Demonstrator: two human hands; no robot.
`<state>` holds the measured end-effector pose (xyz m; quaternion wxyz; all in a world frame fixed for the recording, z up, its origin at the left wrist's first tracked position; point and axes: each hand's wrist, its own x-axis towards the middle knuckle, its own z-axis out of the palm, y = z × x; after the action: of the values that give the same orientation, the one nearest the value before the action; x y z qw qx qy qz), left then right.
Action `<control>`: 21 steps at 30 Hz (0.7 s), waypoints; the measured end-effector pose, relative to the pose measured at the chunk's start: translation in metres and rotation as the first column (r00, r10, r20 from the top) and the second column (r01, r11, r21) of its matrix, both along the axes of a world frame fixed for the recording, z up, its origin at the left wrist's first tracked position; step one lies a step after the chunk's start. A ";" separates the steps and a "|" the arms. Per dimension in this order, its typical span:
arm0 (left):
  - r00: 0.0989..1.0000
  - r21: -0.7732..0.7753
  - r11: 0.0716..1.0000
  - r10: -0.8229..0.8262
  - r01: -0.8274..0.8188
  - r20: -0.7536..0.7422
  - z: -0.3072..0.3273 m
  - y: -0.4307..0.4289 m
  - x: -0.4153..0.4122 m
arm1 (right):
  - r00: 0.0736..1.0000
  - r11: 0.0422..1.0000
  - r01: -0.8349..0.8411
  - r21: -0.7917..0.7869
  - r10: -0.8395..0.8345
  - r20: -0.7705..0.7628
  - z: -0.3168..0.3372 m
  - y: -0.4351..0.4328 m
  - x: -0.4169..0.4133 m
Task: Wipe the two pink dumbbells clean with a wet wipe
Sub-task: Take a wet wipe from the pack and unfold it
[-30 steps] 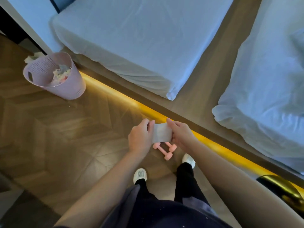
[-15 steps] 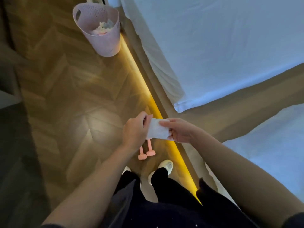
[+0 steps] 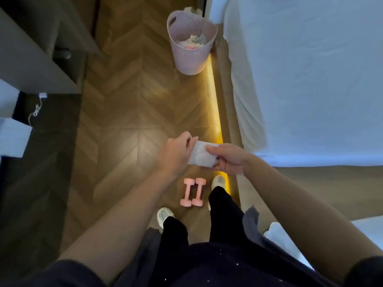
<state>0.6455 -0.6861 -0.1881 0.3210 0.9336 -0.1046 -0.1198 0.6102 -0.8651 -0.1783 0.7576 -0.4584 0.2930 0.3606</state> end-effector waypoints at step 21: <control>0.531 0.058 0.545 0.833 -0.837 -0.155 -0.115 -0.026 -0.044 | 0.577 0.581 -0.814 -0.014 0.804 -0.143 -0.119 0.027 0.121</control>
<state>0.6019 -0.7122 -0.3033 0.3575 0.8532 0.3788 -0.0270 0.7312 -0.8383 -0.2977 0.4720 -0.5478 0.1106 0.6818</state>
